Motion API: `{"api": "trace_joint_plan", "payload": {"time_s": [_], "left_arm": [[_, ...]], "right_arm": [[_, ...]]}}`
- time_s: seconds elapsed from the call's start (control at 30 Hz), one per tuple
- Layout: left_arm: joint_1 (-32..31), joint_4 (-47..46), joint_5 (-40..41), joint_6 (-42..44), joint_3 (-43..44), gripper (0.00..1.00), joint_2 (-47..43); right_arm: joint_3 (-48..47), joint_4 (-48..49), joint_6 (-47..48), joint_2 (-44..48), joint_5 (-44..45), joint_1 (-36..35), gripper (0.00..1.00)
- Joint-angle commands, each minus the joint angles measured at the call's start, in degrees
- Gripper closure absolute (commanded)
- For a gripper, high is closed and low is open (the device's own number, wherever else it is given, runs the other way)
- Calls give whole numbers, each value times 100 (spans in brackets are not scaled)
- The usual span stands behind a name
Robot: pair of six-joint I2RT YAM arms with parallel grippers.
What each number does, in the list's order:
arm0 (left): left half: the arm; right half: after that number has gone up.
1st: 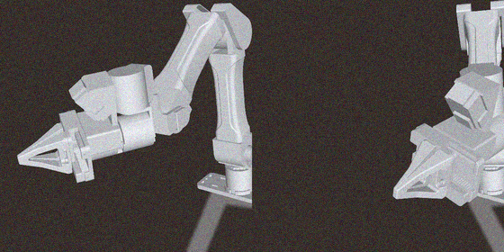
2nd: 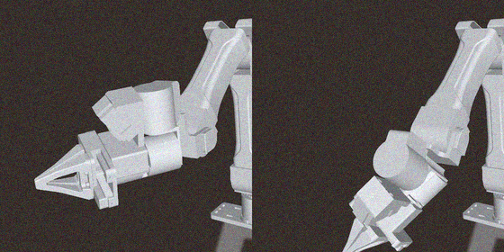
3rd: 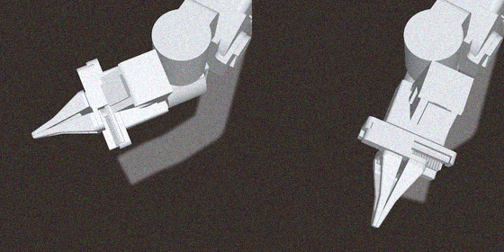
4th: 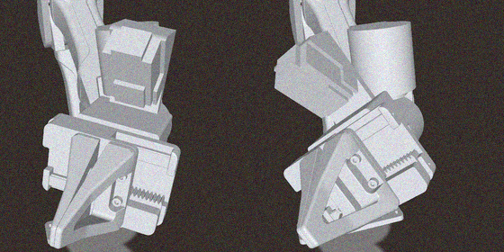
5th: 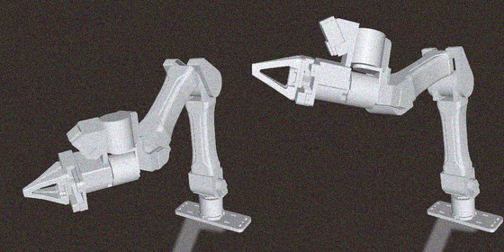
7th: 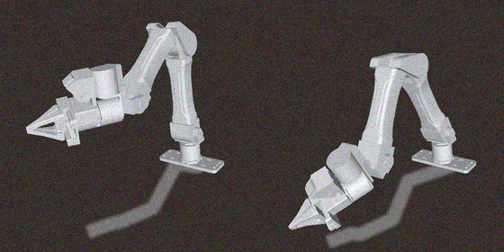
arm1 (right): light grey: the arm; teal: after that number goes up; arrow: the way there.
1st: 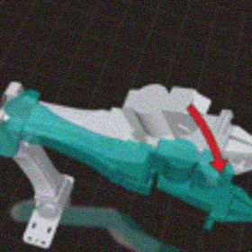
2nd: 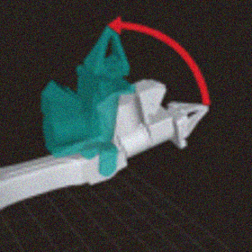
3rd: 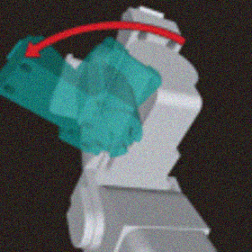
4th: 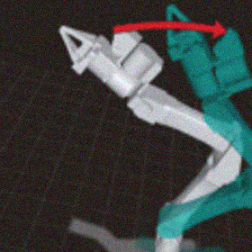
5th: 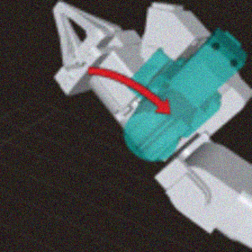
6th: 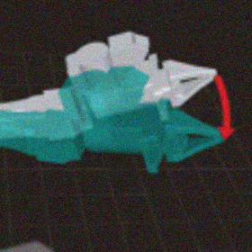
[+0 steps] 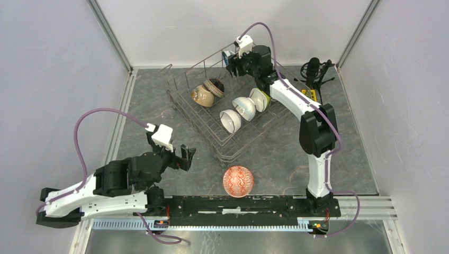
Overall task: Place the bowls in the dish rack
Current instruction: Place the bowl in the dish rack.
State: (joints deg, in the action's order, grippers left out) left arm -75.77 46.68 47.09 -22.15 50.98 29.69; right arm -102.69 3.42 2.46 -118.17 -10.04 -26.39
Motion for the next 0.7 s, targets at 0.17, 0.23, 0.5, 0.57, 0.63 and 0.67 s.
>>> {"api": "trace_joint_plan", "payload": {"time_s": [0.17, 0.23, 0.5, 0.57, 0.63, 0.67], "left_arm": [[97, -58, 535, 238, -28, 0, -28], [106, -62, 546, 245, -30, 0, 24], [172, -75, 547, 303, -9, 0, 199], [185, -84, 538, 300, -17, 0, 195], [194, -81, 534, 299, -13, 0, 186], [202, -87, 530, 308, -13, 0, 185]], "right_arm": [[-1049, 392, 872, -555, -67, 3, 100], [-1042, 363, 1027, -591, -17, 6, 100], [-919, 256, 1444, -620, 87, 10, 100], [-927, 247, 1560, -644, 178, 4, 100], [-957, 217, 1656, -674, 244, 4, 100], [-985, 177, 1684, -696, 246, 7, 100]]}}
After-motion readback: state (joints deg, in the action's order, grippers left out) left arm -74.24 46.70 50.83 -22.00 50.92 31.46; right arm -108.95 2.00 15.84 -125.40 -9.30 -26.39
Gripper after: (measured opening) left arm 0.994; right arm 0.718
